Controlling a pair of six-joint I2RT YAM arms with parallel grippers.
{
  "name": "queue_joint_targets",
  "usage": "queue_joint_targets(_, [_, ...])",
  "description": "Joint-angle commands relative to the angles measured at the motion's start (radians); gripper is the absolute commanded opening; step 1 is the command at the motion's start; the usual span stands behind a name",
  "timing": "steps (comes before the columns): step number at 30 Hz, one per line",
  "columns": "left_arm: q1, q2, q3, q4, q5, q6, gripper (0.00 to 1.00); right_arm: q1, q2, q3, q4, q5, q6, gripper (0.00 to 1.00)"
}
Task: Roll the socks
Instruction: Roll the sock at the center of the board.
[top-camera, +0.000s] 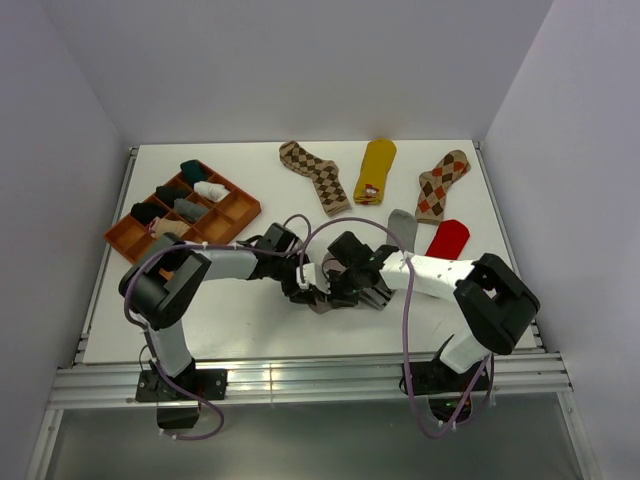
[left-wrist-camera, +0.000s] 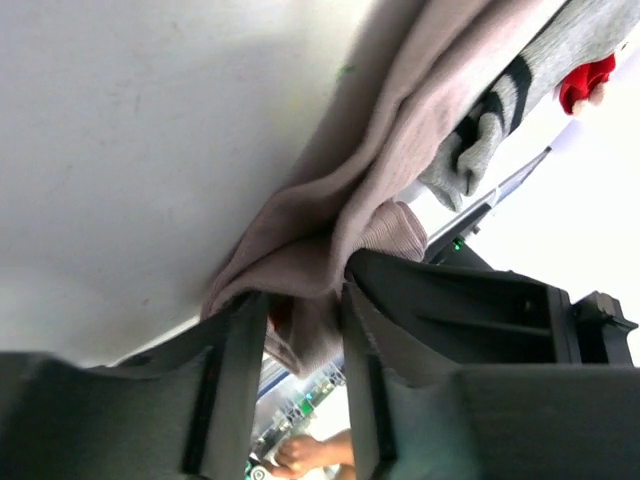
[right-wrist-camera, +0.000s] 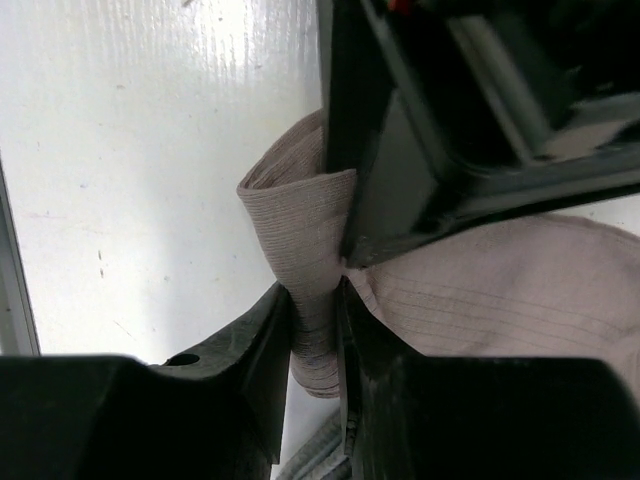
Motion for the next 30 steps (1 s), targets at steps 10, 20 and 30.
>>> queue_joint_targets(10, [0.045, -0.026, 0.198, -0.205, -0.232, 0.242, 0.56, -0.019, 0.023, 0.019, -0.088, 0.038, -0.035, 0.16])
queue_joint_targets(20, [0.053, 0.135, 0.309, -0.191, -0.128, 0.348, 0.58, -0.016, 0.029, 0.025, -0.087, 0.049, -0.031, 0.16])
queue_joint_targets(30, [0.056, 0.227, 0.292, -0.119, -0.026, 0.325, 0.27, -0.017, 0.036, 0.034, -0.09, 0.043, -0.032, 0.15])
